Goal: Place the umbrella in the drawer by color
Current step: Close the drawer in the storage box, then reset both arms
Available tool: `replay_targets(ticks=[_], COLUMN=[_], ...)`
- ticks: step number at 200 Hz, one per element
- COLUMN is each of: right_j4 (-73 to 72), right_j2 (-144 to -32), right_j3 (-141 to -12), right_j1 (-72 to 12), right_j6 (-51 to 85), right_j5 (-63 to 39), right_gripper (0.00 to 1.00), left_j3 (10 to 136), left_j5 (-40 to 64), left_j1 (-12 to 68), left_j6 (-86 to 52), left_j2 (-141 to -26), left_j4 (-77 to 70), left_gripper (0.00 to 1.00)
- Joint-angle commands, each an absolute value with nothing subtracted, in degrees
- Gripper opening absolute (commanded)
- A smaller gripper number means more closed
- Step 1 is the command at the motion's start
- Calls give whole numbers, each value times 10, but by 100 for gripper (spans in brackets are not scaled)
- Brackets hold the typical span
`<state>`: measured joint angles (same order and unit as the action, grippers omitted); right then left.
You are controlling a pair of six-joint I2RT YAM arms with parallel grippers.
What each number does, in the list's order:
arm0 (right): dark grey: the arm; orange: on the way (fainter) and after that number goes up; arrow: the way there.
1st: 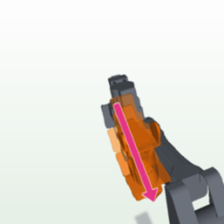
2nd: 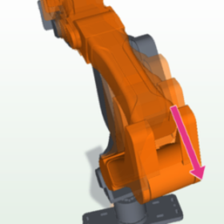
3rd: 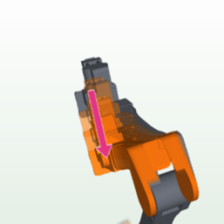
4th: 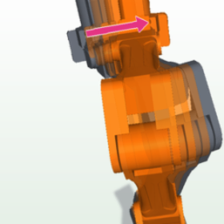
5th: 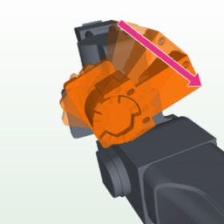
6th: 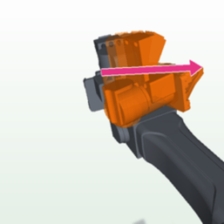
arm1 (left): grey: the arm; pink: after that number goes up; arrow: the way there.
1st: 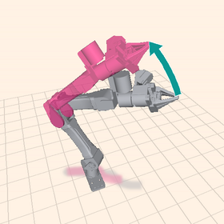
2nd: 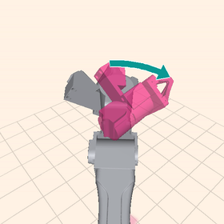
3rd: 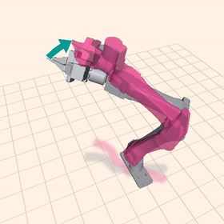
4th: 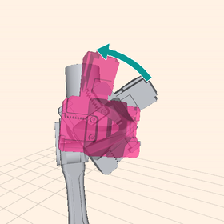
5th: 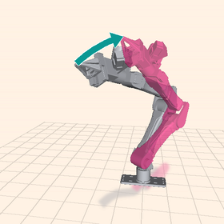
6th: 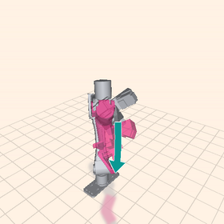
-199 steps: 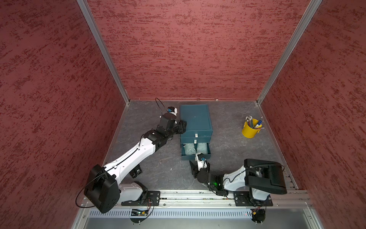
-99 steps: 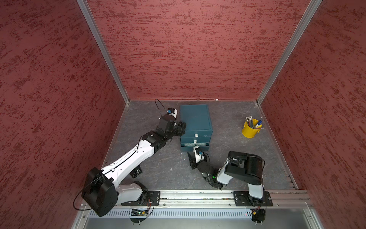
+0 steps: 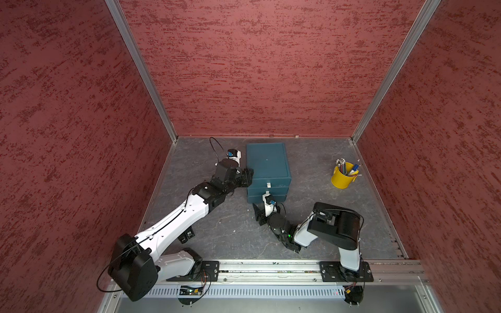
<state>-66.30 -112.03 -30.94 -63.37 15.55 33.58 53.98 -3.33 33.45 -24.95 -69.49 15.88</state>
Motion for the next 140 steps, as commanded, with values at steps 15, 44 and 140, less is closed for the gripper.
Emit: replay_targets(ticks=[15, 44, 140], right_j4=[-627, -373, 474], right_j2=[-1017, -830, -448], right_j3=[-241, -238, -507], right_j1=[-648, -702, -674], right_j6=[191, 177, 282], right_j5=[356, 411, 510], right_gripper=[73, 75, 98], left_j3=[516, 534, 602], left_j5=[-38, -44, -278], left_j1=[337, 336, 341], left_j6=[-237, -250, -161], left_j2=[-691, -673, -525], left_j4=[248, 260, 223], left_gripper=[59, 67, 100])
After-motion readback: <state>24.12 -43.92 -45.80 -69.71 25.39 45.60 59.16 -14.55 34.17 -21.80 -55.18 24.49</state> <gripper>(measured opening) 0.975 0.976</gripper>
